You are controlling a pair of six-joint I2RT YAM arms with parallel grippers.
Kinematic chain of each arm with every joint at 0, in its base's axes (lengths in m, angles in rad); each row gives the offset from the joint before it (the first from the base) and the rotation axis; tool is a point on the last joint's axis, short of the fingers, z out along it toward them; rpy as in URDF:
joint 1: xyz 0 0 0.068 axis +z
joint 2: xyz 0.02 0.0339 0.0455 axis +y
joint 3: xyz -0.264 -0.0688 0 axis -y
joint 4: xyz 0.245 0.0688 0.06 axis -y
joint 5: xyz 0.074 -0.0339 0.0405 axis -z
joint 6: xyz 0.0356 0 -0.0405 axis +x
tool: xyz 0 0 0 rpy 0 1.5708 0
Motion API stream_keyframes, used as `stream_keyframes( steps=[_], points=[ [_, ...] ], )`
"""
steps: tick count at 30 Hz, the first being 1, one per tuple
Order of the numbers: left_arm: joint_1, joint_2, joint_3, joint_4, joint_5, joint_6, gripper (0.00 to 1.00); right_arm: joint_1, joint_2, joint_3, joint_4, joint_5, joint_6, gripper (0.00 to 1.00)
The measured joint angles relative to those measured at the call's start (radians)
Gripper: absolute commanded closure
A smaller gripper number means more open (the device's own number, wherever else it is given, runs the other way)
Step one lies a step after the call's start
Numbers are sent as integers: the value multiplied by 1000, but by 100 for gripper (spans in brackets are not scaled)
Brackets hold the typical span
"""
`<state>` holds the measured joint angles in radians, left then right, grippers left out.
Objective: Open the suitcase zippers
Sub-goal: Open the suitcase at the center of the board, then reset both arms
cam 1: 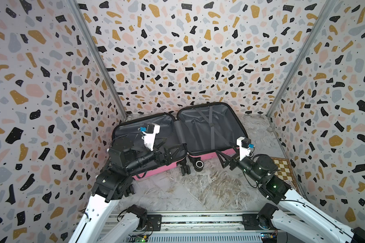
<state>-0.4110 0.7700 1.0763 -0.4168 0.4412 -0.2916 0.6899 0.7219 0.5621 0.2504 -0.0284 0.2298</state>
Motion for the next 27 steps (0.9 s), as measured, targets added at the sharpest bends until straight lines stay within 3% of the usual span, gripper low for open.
stream_keyframes(
  steps=[3,9,15,21,27],
  points=[
    [-44,3,-67,37,-160,61,6,-68,-29,-32,-37,31,-49,0],
    [-48,8,-280,222,-492,151,5,-250,-35,-121,-29,86,-95,0],
    [-48,89,-473,443,-734,240,2,-474,-24,-243,100,39,-98,0],
    [12,164,-623,606,-809,269,1,-591,-11,-388,302,17,-92,0],
    [86,314,-584,677,-797,277,1,-597,10,-457,460,41,-108,0]
  ],
)
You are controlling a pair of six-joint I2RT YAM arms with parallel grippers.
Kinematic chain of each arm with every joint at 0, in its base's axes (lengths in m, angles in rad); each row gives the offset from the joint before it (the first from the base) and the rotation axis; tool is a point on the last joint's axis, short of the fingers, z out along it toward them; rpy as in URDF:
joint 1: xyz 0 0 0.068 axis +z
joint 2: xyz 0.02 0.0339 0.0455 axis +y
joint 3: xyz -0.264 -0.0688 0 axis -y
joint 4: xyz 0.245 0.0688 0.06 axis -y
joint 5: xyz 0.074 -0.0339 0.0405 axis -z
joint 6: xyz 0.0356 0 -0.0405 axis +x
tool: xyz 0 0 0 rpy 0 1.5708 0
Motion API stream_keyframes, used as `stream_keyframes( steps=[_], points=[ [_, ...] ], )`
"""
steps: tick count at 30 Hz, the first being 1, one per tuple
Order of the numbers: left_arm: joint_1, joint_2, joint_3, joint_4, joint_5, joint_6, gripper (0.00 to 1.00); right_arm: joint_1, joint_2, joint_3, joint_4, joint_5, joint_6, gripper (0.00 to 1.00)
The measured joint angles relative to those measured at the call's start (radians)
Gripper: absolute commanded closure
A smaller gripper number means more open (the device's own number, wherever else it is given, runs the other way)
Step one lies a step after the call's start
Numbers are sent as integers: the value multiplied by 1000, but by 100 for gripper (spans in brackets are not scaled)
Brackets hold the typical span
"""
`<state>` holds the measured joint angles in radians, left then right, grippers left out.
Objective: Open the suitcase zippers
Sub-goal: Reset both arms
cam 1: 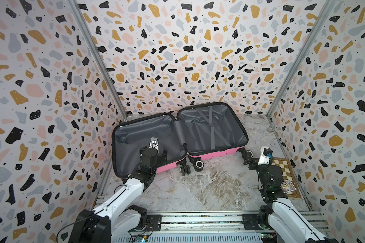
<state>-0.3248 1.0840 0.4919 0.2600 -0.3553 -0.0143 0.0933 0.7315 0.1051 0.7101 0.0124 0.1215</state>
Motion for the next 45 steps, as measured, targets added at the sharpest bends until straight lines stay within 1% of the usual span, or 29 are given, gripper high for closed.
stream_keyframes(
  steps=[4,6,10,12,16,19,22,25,27,29,32,34,39,42,45],
  points=[
    [17,108,0,92,18,31,1,0,17,-42,92,3,-27,0],
    [27,147,-18,170,11,53,1,0,50,-52,140,5,-41,0],
    [67,174,-48,275,6,75,1,10,170,-58,243,13,-66,0],
    [92,194,-53,339,6,88,1,21,264,-57,299,25,-80,0],
    [144,246,-16,335,46,87,1,35,410,-58,362,42,-101,0],
    [187,271,27,319,82,66,1,35,457,-57,399,49,-113,0],
    [245,265,49,297,114,21,1,8,494,-58,476,45,-115,0],
    [283,251,50,266,141,-17,1,-34,588,-56,578,39,-106,0],
    [288,238,49,248,164,-35,1,-48,667,-55,634,32,-103,0],
    [287,215,48,213,213,-55,1,-50,716,-51,641,20,-103,0],
    [285,164,16,218,291,-58,1,-50,721,-40,645,-8,-108,0],
    [284,134,-15,231,304,-61,1,-39,721,-17,640,-25,-124,0],
    [284,114,-48,240,301,-62,1,5,724,24,636,-38,-168,0],
    [284,69,-83,251,256,-77,1,9,730,37,606,-34,-175,0],
    [284,5,-150,291,220,-87,1,8,745,64,563,-20,-174,0]
  ],
)
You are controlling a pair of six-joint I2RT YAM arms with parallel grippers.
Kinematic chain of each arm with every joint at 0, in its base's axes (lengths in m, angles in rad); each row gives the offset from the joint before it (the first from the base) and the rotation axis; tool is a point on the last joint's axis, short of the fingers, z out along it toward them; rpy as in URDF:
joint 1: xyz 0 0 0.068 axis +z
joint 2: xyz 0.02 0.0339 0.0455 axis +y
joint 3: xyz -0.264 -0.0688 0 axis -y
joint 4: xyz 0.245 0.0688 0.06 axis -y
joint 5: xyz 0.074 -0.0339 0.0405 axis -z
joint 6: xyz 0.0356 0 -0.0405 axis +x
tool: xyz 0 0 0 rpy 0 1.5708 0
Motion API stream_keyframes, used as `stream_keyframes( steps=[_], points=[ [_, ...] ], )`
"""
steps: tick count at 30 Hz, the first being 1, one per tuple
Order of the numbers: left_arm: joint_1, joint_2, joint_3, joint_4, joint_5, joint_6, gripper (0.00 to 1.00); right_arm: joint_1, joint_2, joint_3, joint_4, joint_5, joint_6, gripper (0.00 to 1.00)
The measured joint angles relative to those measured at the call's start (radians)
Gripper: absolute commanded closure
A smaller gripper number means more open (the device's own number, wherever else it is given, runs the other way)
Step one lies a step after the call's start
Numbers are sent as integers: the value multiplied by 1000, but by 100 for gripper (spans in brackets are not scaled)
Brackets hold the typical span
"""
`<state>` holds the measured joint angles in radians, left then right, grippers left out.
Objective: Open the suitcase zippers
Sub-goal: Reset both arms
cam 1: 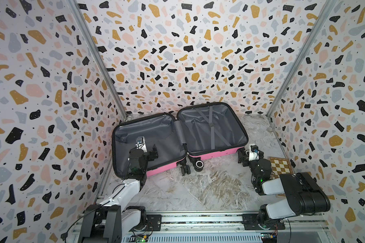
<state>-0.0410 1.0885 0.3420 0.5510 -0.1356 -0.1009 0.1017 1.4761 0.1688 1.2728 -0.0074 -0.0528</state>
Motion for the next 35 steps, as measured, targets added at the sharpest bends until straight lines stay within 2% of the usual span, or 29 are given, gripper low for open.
stream_keyframes(
  steps=[5,9,12,18,35],
  points=[
    [0,4,-14,-7,-23,11,1,0,2,8,-27,8,0,0],
    [0,190,0,76,-39,37,1,0,2,9,-36,11,0,0],
    [2,319,-3,215,-66,39,1,0,2,9,-40,14,0,0],
    [4,344,-5,304,-67,52,1,-29,3,33,-68,-3,11,0],
    [3,347,-11,330,-60,63,1,-38,5,38,-95,-12,19,0]
  ],
)
